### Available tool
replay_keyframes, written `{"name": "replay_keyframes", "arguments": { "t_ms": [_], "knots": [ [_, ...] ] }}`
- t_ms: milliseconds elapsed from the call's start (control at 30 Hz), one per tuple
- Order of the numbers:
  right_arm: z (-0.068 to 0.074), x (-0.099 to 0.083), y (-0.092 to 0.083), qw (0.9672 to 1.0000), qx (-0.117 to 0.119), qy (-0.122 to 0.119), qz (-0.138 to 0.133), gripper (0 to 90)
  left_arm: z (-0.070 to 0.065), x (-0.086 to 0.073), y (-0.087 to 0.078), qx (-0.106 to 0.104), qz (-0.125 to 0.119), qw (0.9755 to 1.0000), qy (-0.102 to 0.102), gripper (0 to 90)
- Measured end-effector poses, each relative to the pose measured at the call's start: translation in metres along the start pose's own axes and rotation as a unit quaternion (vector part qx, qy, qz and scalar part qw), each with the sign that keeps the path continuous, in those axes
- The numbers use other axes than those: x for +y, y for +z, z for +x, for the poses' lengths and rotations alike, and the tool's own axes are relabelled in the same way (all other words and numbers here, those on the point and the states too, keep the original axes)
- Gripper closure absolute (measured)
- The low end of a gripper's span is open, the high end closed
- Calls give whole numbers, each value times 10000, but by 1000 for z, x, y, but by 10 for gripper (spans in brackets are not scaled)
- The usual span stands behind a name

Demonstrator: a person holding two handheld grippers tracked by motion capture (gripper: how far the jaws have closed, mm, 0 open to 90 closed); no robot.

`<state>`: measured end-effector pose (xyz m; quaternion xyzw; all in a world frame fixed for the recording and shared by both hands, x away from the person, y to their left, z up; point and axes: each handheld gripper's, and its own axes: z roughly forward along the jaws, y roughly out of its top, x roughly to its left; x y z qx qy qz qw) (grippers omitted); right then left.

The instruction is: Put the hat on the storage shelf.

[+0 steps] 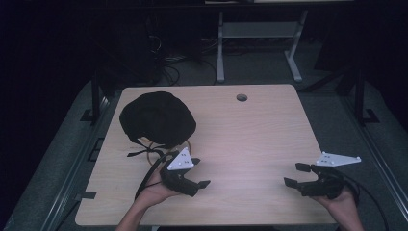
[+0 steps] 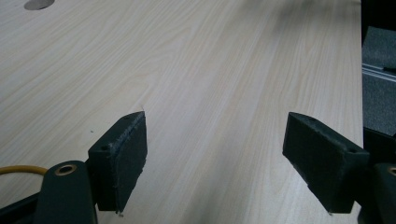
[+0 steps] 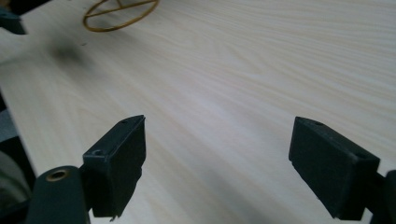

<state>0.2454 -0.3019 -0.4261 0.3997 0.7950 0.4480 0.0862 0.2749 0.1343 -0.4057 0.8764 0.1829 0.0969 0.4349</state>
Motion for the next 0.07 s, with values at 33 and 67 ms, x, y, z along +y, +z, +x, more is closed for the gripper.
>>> {"name": "replay_keyframes", "arguments": {
  "t_ms": [33,67],
  "knots": [
    [7,-2,0,9999,-77,-56,-43,180,1,0,0,6,-9,10000,-4,220],
    [10,-4,0,9999,-82,-58,-91,178,2,0,-1,5,-1,10000,-5,219]
  ]
}}
